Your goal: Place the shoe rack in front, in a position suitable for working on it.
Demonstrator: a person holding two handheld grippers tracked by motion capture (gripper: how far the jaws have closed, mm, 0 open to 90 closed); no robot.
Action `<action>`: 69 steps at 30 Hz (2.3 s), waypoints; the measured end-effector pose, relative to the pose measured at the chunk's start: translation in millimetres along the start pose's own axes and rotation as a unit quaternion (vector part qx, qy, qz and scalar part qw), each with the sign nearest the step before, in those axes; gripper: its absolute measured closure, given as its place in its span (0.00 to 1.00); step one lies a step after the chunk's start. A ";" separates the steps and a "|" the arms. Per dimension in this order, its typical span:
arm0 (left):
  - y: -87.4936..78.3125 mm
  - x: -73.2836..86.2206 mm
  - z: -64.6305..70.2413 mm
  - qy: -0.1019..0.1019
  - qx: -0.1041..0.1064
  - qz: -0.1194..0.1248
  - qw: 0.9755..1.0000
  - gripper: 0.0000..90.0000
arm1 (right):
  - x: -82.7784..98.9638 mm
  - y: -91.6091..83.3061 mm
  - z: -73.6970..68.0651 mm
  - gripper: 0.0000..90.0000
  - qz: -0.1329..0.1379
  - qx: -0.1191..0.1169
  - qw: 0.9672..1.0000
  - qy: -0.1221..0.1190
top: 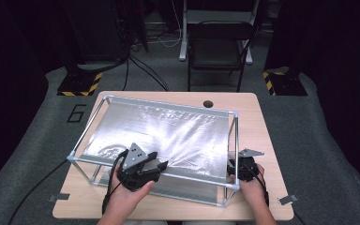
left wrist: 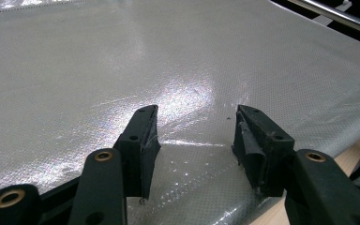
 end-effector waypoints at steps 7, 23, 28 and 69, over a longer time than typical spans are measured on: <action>0.9 -0.3 -0.2 -0.004 0.001 0.001 1.000 0.55 | 2.7 -0.6 -4.8 0.65 -0.002 0.014 1.000 -0.001; 1.8 -1.0 -1.1 -0.003 0.000 0.000 1.000 0.55 | 50.0 -25.5 -35.2 0.65 0.004 -0.043 0.999 -0.032; 1.4 -0.7 -0.8 -0.002 0.000 0.000 1.000 0.55 | 59.5 -31.4 -43.2 0.64 -0.001 -0.056 0.998 -0.034; -0.3 1.8 0.6 -0.002 0.000 0.004 1.000 0.57 | -6.8 4.0 4.9 0.66 -0.009 -0.004 1.000 0.012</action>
Point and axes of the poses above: each handheld gripper's, and its own axes: y roughly forward along the jaws, x roughly out of its underside, z roughly to its right, the point moved 3 cm from there along y, roughly forward along the jaws, and after that the axes turned 13 degrees about -z, right-handed, at the moved point
